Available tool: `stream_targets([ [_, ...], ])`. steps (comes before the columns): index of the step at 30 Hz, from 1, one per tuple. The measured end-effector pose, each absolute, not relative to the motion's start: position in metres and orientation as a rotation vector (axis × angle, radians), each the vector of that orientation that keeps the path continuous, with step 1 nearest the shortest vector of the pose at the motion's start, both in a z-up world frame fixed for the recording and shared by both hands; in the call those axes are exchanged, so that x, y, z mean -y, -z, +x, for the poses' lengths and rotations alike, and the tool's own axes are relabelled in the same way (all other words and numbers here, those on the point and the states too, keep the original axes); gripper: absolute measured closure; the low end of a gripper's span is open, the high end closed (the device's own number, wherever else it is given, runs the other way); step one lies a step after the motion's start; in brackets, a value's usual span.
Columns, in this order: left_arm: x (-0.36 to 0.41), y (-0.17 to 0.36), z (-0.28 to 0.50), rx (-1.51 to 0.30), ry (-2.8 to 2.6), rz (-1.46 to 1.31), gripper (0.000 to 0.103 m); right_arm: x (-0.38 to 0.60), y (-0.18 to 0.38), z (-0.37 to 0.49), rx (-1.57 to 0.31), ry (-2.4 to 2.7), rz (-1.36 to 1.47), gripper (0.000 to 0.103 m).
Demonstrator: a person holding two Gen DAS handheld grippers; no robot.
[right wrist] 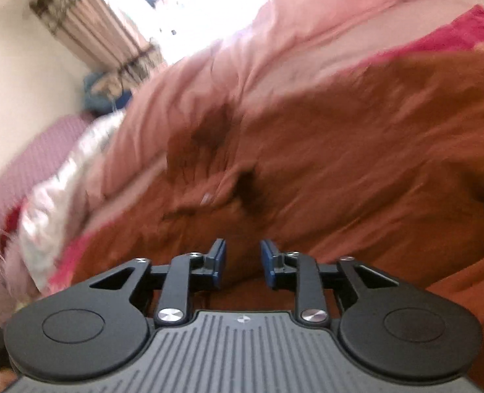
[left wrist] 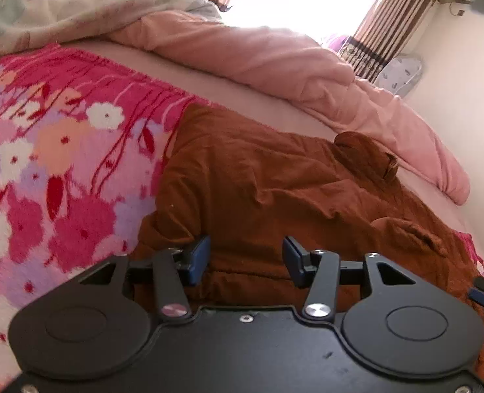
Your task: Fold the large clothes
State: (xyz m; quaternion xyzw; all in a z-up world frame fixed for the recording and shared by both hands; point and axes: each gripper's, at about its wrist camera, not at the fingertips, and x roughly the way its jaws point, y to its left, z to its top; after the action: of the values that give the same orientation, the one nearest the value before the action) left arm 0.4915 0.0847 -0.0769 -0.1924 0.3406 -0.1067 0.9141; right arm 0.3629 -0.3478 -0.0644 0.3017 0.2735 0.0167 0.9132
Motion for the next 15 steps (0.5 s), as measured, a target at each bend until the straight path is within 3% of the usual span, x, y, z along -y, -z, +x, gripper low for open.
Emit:
stream_targets([
  [1,-0.085,0.073,0.487,-0.689,0.226,-0.398,0.051,0.368,0.061,0.353,-0.537,0.013,0.631,0.054],
  [4,-0.086,0.062,0.482,-0.669,0.226,-0.380,0.050,0.444,0.061,0.320,-0.460,0.204,0.661,0.049],
  [9,-0.083,0.057,0.479,-0.653,0.212,-0.362,0.049,0.562,0.084,0.266,-0.411,0.544,0.760,0.049],
  [15,-0.079,0.057,0.479,-0.647,0.198,-0.336,0.048,0.632,0.111,0.214,-0.304,0.694,0.924,0.049],
])
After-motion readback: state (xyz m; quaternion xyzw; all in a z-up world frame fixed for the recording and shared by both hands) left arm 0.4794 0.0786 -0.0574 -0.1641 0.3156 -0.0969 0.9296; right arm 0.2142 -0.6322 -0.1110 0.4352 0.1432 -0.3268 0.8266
